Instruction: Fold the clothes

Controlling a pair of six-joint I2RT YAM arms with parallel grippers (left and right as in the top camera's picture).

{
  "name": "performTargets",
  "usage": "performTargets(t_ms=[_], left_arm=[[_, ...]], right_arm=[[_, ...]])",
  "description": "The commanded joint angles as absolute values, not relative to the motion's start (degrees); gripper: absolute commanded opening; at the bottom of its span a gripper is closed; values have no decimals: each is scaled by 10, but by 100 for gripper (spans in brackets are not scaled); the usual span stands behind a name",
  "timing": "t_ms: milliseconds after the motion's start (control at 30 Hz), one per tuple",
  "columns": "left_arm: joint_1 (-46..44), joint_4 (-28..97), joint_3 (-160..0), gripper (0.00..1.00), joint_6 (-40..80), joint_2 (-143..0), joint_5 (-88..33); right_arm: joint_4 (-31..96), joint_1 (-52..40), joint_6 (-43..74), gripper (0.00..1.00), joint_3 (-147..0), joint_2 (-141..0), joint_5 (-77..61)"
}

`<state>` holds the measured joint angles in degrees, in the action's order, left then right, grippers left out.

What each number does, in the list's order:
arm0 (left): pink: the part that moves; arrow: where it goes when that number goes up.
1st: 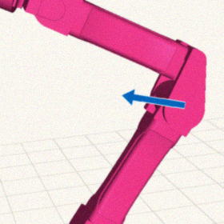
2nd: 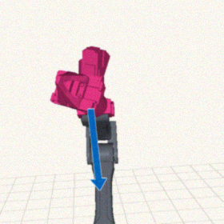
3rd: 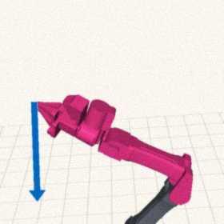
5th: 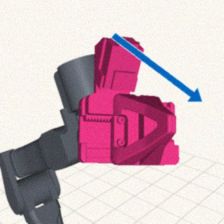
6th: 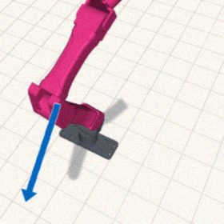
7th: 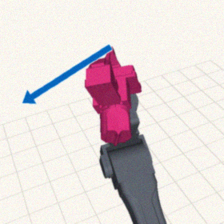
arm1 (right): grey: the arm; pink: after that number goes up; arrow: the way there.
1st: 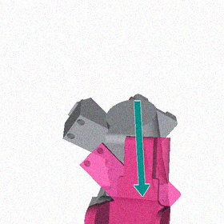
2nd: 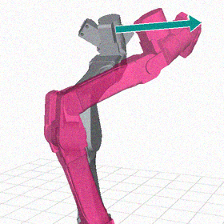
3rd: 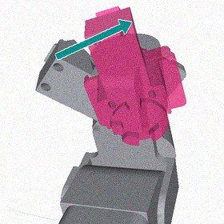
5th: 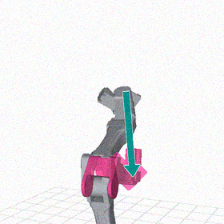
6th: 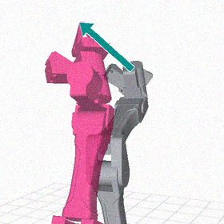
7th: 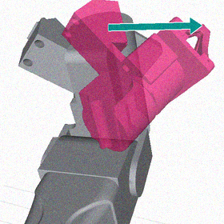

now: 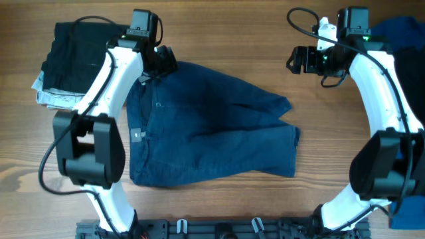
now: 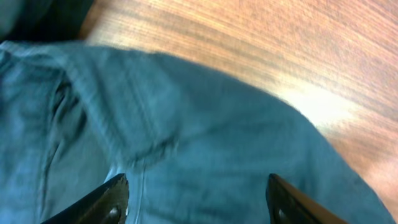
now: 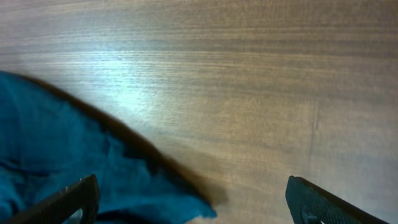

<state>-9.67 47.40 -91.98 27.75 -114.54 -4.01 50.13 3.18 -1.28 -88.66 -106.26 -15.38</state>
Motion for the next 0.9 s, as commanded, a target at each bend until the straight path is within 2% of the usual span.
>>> performTargets(t_ms=[0, 167, 300, 567, 767, 800, 867], left_arm=[[-95, 451, -926, 69, 289, -1161, 3], [-95, 448, -926, 70, 292, -1166, 51], [-95, 446, -926, 77, 292, -1169, 51], [-95, 422, -926, 77, 292, -1190, 65], [-95, 403, -926, 56, 292, -1220, 60], [-95, 397, -926, 46, 292, -1225, 53], [-95, 380, -926, 17, 292, -1225, 28]], right_arm=[[479, 30, -41, 97, -891, -1095, -170], [467, 30, -41, 97, -891, -1123, -172], [453, 30, -43, 97, -891, -1147, -185], [435, 30, -45, 97, -891, -1155, -196], [439, 30, -44, 97, -891, -1155, -196], [440, 30, -44, 97, -891, -1155, -196], [441, 30, -45, 97, -891, -1155, -196]])
